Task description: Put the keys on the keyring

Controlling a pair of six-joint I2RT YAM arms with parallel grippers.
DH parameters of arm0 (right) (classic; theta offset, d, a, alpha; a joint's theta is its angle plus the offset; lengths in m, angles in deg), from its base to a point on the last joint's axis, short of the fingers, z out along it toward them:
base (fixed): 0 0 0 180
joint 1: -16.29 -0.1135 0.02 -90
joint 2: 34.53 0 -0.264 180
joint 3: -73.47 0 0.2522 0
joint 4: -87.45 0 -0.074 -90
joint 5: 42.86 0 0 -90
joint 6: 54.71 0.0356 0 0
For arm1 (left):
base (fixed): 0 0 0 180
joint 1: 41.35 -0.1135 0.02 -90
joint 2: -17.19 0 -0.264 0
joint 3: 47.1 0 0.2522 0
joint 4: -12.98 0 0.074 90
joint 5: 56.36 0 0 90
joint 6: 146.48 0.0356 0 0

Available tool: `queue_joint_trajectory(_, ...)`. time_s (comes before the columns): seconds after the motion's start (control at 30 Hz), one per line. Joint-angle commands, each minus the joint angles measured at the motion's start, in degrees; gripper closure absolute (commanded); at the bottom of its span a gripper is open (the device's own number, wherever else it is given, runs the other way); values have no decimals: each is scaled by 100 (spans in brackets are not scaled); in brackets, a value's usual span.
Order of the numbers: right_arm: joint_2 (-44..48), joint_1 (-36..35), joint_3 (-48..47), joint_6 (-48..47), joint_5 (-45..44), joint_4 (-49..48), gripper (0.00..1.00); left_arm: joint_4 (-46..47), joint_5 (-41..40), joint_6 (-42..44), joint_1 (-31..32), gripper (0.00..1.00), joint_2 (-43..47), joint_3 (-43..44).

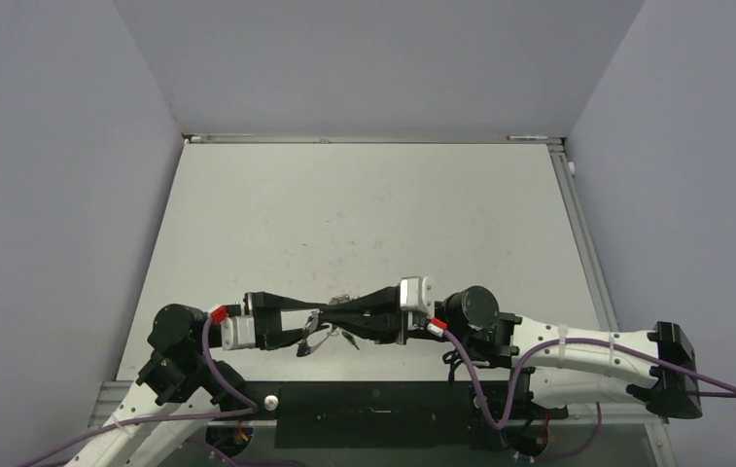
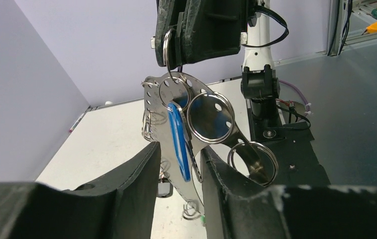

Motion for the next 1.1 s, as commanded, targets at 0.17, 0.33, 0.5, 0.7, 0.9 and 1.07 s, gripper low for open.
queue_joint_trajectory(0.17,330,-50,-307,-200,-98,45,95,36,-46,62,22,61,44,141)
queue_joint_trajectory(0.33,467,-53,-335,-249,-130,189,95,2,-130,88,22,45,102,132)
queue_joint_trajectory(0.5,502,-57,-314,-258,-138,213,95,1,-117,106,16,47,107,128)
queue_joint_trajectory(0.7,585,-59,-299,-284,-139,321,95,-78,-50,161,21,50,159,150)
queue_joint_trajectory(0.9,800,-58,-283,-326,-153,455,95,-176,-139,232,11,44,307,139)
queue_joint_trajectory(1.07,808,-55,-289,-268,-58,440,95,-206,-279,243,-13,50,202,173)
